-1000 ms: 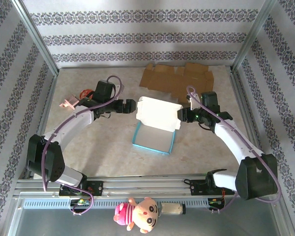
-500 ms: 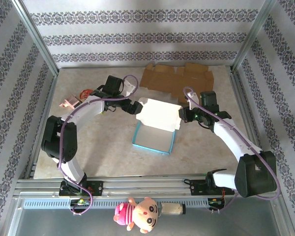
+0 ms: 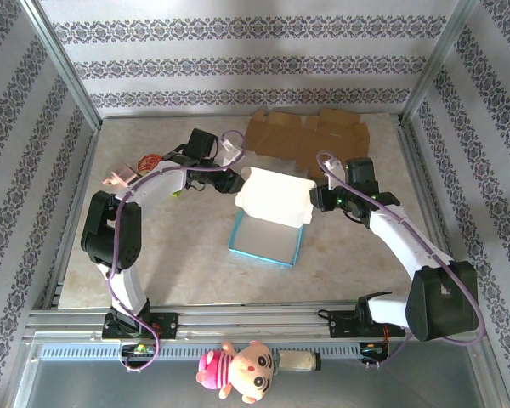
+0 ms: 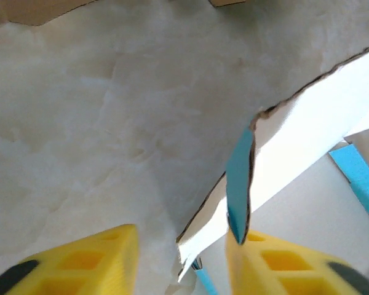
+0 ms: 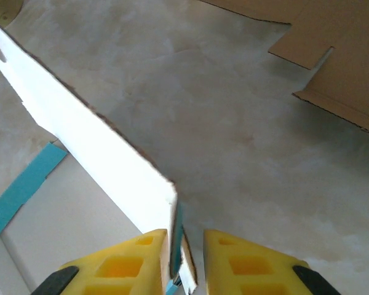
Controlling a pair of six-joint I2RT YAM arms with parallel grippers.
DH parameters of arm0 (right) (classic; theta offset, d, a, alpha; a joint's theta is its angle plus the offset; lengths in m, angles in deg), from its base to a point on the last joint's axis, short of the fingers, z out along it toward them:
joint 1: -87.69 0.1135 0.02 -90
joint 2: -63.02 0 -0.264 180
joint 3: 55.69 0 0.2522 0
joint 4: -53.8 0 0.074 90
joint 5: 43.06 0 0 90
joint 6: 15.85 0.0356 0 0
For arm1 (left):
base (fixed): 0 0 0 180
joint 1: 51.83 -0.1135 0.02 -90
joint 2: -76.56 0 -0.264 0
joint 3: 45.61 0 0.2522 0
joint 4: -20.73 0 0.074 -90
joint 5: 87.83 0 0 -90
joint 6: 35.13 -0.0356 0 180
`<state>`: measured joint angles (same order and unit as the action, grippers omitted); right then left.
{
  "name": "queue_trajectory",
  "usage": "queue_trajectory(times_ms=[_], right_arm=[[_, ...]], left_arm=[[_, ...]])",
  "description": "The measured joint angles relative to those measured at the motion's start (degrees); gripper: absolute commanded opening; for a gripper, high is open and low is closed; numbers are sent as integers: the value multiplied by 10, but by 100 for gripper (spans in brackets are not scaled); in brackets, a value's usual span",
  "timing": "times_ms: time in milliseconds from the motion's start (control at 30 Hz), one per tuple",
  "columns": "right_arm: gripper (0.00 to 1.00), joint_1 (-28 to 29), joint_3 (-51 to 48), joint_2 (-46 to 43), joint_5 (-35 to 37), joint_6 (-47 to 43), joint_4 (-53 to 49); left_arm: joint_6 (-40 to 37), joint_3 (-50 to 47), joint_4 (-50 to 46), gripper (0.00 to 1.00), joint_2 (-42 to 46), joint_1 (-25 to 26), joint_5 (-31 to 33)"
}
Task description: Fold the paper box
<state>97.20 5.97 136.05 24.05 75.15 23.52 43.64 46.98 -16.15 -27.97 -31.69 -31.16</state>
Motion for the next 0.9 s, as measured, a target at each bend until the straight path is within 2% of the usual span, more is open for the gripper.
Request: queue_trajectory(times_ms=[100,233,300,333,500,633,767,900], right_arm=[[21,1,0,0,5,5,-5],[9,6,0,9,15,20,-15],[2,13,4,13,24,28,-21],[0,17,9,14,30,37,-26],[0,35,37,17,66,80,-43],[0,59,68,26,105,112,-37],[0,88,109,52,153,120,-5],[0,107,120,80,202,122,63]], left_arm=[[2,4,0,22,-2,1,-16],[5,5,0,4,-5,5,-23],[9,6,-1,0,-6,9,-21],[10,8,-3,0,-6,12,-15],[26,20,-11,0,-6,28,37],[68,23,-2,0,5,47,119],[126,5,54,0,33,57,210],[177,-35,131,0,53,62,267]])
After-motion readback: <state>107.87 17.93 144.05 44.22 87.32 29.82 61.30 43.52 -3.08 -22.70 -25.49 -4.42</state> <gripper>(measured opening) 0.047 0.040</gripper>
